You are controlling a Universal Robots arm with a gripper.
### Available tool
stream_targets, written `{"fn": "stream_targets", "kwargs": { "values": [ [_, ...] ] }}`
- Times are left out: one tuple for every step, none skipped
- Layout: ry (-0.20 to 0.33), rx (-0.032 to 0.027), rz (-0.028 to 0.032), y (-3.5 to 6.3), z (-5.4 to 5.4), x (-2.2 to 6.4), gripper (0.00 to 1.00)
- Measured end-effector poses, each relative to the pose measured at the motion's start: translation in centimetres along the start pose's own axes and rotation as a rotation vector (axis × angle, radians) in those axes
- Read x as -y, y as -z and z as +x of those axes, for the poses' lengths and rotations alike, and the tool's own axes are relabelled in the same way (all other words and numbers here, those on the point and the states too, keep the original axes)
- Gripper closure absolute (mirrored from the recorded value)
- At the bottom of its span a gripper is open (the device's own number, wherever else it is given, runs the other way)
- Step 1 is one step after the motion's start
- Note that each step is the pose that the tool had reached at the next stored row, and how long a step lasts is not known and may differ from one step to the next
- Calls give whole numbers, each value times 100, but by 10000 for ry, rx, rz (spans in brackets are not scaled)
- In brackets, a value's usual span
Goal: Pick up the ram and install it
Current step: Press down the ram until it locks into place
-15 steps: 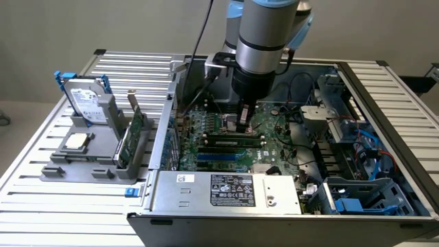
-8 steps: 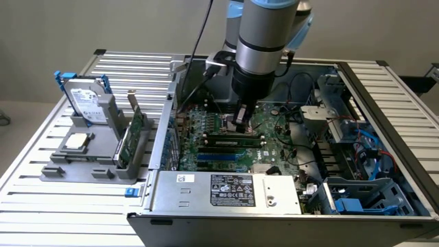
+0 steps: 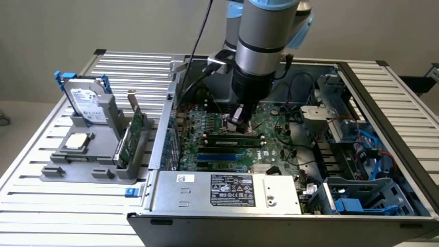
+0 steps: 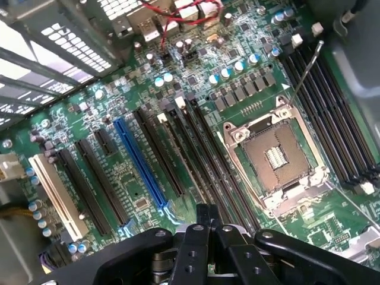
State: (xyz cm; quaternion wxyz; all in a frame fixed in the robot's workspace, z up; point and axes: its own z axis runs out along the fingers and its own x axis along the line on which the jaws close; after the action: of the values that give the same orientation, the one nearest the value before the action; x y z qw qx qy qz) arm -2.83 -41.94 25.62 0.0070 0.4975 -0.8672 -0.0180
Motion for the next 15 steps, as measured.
{"fn": "stream_targets", "kwargs": {
  "values": [
    [-186, 7, 1, -3, 0, 0, 89],
    [-359, 14, 2, -5, 0, 0, 89],
    [-540, 20, 3, -8, 0, 0, 89],
    [-724, 27, 4, -10, 0, 0, 89],
    [-904, 35, 5, -13, 0, 0, 89],
    [-1084, 42, 6, -16, 0, 1, 89],
    [-1263, 49, 7, -19, 0, 1, 89],
    [-1455, 56, 8, -23, 0, 1, 89],
    [-1628, 63, 9, -26, 0, 1, 89],
    [-1808, 69, 11, -29, 0, 1, 89],
    [-1998, 77, 11, -33, 0, 1, 89],
    [-2178, 83, 13, -36, 0, 1, 89],
    [-2364, 91, 14, -39, 0, 1, 89],
    [-2543, 98, 14, -43, 0, 2, 89],
    [-2724, 104, 16, -46, 0, 2, 89]
  ]
}}
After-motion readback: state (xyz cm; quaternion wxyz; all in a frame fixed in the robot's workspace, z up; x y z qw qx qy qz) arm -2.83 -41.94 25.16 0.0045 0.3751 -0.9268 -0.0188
